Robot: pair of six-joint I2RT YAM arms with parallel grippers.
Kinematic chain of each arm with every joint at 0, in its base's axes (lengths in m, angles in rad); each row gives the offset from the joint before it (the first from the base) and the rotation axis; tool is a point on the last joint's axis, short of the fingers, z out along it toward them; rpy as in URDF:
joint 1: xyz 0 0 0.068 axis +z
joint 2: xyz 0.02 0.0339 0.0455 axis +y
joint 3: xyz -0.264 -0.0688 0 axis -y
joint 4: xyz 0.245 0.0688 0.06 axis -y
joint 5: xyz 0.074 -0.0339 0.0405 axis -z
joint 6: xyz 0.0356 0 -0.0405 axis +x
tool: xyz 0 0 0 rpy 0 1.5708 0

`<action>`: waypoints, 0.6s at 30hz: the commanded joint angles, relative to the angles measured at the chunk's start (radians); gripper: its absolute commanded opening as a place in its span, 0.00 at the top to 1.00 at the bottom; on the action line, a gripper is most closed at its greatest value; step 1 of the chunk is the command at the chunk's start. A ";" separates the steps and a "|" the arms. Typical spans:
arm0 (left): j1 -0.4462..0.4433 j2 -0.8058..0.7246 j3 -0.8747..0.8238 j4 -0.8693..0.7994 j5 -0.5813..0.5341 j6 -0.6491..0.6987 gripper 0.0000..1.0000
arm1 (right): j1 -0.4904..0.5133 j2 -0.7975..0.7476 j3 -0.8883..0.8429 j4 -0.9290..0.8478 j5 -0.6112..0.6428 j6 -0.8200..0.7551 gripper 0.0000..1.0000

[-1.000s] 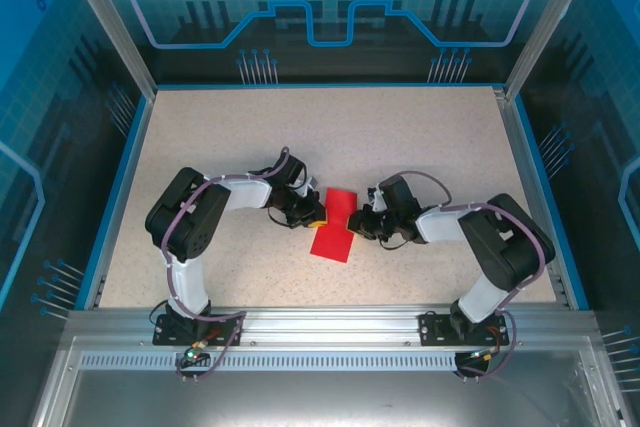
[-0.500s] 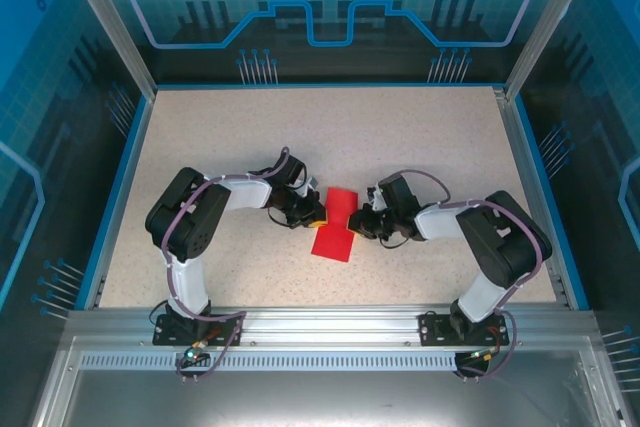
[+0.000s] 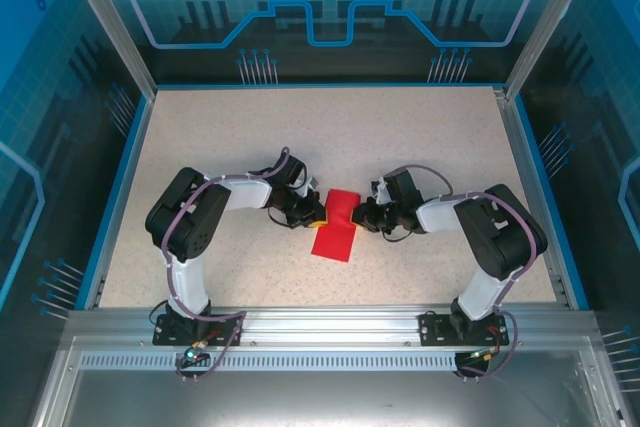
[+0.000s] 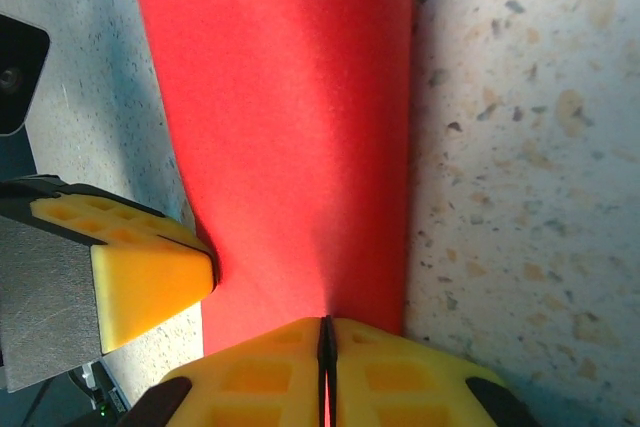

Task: Fold a paper plane with a square sheet of paper (pick it up from the middle)
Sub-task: Fold the square sheet of paper in half at the center of the table.

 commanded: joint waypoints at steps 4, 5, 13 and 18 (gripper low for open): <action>-0.015 0.080 -0.061 -0.128 -0.112 0.027 1.00 | -0.008 -0.008 0.049 -0.061 -0.001 -0.034 0.89; -0.015 0.080 -0.060 -0.130 -0.113 0.027 1.00 | -0.012 -0.015 0.060 -0.065 -0.009 -0.038 0.89; -0.015 0.076 -0.059 -0.134 -0.114 0.027 1.00 | -0.040 0.031 0.099 -0.041 -0.057 -0.053 0.88; -0.015 0.075 -0.057 -0.133 -0.113 0.026 1.00 | -0.040 0.031 0.104 -0.038 -0.074 -0.053 0.88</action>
